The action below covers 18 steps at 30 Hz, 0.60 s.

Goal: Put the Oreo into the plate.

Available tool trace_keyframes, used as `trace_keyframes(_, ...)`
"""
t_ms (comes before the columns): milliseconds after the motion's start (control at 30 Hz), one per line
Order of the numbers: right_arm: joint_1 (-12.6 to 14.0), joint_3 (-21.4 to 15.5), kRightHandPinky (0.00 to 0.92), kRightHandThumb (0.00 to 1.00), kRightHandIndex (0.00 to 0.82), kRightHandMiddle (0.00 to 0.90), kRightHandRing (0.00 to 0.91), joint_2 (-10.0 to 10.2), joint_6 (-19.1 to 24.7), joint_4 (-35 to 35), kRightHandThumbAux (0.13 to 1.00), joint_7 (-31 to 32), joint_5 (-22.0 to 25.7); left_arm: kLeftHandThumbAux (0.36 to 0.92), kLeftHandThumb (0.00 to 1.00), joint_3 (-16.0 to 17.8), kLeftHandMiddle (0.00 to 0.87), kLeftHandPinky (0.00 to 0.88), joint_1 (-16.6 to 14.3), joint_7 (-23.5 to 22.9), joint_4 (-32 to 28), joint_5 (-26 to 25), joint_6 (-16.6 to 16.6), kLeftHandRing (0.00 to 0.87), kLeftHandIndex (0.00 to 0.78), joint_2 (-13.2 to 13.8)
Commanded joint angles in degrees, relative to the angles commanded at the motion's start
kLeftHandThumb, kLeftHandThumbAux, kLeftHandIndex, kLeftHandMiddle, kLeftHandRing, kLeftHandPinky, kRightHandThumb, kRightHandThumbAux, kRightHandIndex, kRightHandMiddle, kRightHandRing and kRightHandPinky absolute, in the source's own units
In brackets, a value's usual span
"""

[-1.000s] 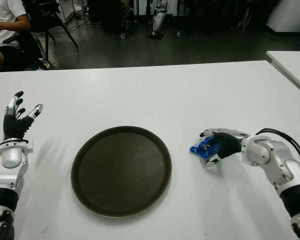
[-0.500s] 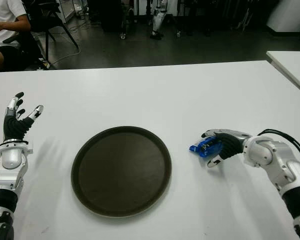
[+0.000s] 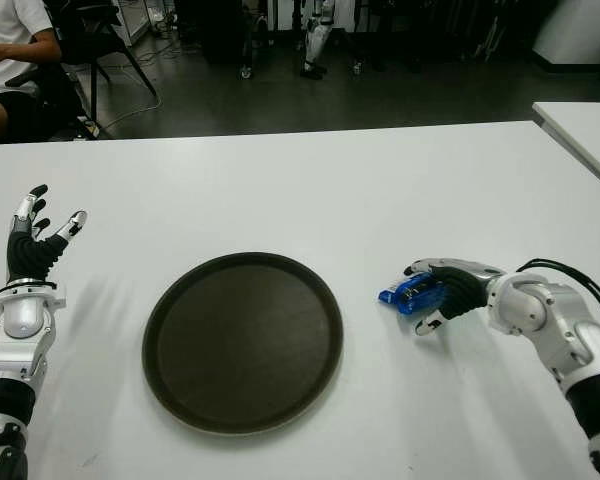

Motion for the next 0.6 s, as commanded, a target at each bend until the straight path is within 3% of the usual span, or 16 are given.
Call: trace_keyframes(600,-0.9,0.71,0.0,0.0,0.0,0.0,0.0,0.08,-1.95,2.1,0.661,-0.41,-0.18,0.602,0.0,-0.03,0.0,0.039,0.0,-1.08,0.07,-0.24,-0.29,0.006,0.0,0.29)
